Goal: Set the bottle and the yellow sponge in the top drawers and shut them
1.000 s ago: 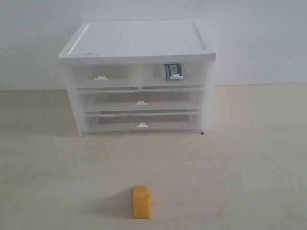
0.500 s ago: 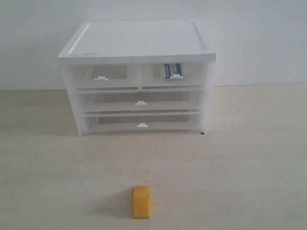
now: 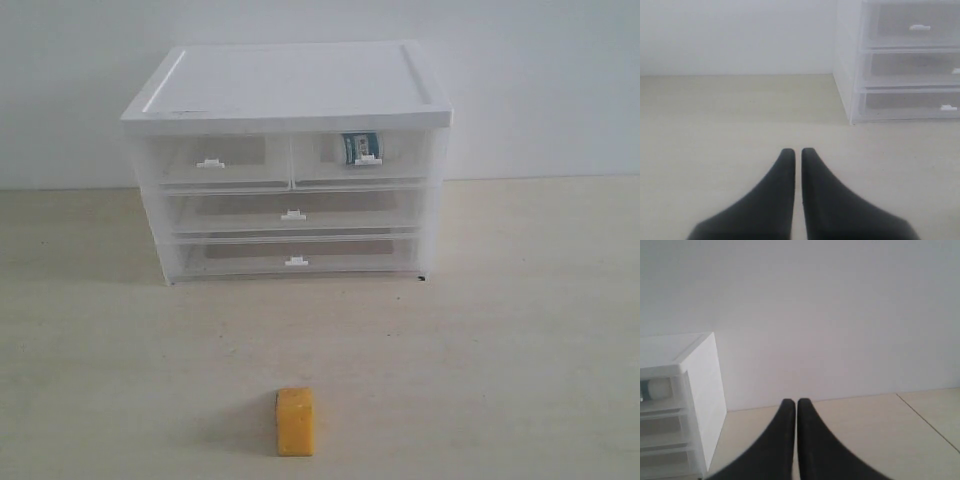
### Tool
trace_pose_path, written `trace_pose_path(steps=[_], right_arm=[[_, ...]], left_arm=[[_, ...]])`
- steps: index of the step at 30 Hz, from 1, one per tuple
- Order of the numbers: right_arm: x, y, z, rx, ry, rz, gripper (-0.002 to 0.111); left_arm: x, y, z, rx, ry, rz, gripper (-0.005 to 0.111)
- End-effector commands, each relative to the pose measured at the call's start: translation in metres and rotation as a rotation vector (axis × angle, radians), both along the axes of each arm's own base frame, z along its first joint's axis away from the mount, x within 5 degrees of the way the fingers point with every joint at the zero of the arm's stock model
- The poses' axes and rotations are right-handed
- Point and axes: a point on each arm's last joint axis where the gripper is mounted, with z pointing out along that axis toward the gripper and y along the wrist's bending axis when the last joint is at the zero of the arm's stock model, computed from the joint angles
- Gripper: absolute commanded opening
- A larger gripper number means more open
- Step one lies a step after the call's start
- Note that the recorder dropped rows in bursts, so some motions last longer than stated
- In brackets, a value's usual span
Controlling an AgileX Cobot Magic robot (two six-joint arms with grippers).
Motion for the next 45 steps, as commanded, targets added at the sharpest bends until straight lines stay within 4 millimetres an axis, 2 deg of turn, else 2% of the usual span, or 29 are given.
trace_pose_path(steps=[1,7,12,17,25,32,36,45], right_arm=[[0.000,0.000,-0.003,0.008,0.010,0.002,0.000],[0.000,0.000,-0.003,0.001,0.020,0.001,0.000],[0.000,0.000,-0.006,-0.074,0.051,-0.005,0.000],[0.000,0.000,-0.014,-0.111,0.143,-0.004,0.000],[-0.005,0.000,-0.042,-0.103,0.159,-0.002,0.000],[0.000,0.001,-0.075,-0.066,0.252,0.010,0.000],[-0.002,0.001,-0.081,-0.063,0.321,0.013,0.000],[-0.002,0.001,-0.081,-0.051,0.321,0.015,0.000]], left_arm=[[0.000,0.000,-0.001,-0.002,-0.004,0.004,0.004],[0.000,0.000,-0.001,-0.002,-0.004,0.004,0.004],[0.000,0.000,0.000,-0.002,-0.006,0.004,0.004],[0.000,0.000,0.000,-0.002,-0.006,0.004,0.004],[0.000,0.000,-0.001,-0.002,-0.002,0.004,0.004],[0.000,0.000,-0.001,-0.002,-0.002,0.004,0.004],[0.000,0.000,-0.001,-0.002,-0.002,0.004,0.004],[0.000,0.000,0.000,-0.002,-0.006,0.004,0.004]])
